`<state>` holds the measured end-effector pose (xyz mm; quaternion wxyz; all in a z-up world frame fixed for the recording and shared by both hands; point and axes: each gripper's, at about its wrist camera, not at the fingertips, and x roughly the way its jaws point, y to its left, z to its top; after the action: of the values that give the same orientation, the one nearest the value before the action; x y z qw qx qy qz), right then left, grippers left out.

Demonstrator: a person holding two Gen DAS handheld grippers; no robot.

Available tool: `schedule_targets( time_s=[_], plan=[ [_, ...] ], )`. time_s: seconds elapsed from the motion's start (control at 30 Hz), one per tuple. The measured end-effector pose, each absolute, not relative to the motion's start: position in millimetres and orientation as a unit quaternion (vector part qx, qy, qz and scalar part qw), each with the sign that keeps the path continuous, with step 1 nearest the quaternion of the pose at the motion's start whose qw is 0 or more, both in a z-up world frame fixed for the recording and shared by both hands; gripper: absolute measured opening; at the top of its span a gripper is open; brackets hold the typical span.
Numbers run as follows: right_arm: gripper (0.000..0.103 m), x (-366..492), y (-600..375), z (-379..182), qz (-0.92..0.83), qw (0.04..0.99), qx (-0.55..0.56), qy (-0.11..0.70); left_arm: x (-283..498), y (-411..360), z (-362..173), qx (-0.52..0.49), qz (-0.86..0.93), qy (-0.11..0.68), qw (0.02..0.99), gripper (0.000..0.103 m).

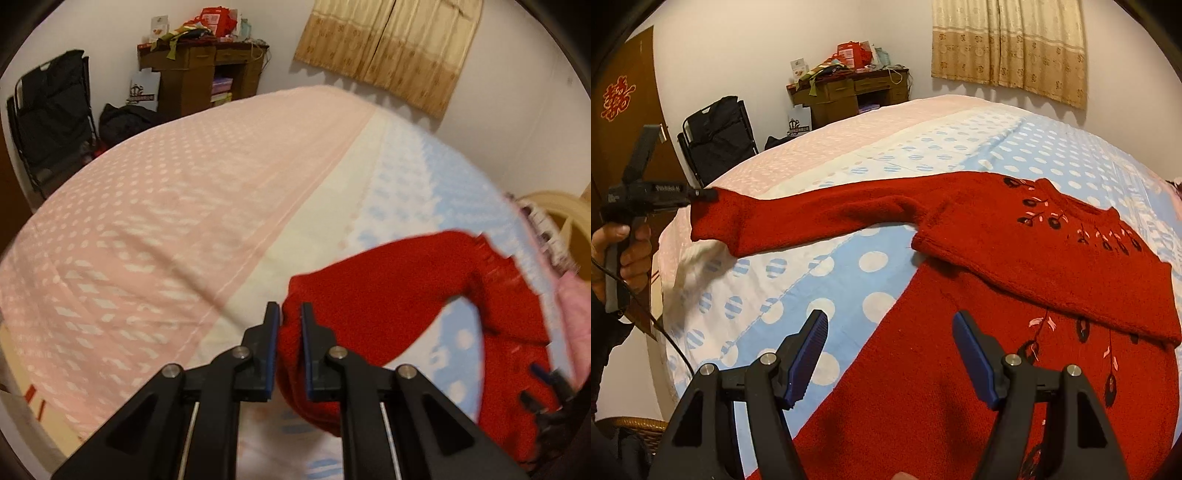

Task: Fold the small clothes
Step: 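Lift the held sleeve with the left gripper and fold it across the chest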

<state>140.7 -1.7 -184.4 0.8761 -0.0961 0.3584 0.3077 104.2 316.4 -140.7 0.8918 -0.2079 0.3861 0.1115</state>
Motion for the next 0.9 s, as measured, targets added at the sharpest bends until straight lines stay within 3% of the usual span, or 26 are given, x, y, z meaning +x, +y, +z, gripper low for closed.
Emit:
schedule_targets(
  time_s=[0.9],
  plan=[
    [0.071, 113.4, -143.5, -123.1, 0.226, 0.925, 0.013, 0.305, 207.4, 146.8, 12.8, -0.151, -0.087, 0.292, 0.940, 0.010]
  ],
)
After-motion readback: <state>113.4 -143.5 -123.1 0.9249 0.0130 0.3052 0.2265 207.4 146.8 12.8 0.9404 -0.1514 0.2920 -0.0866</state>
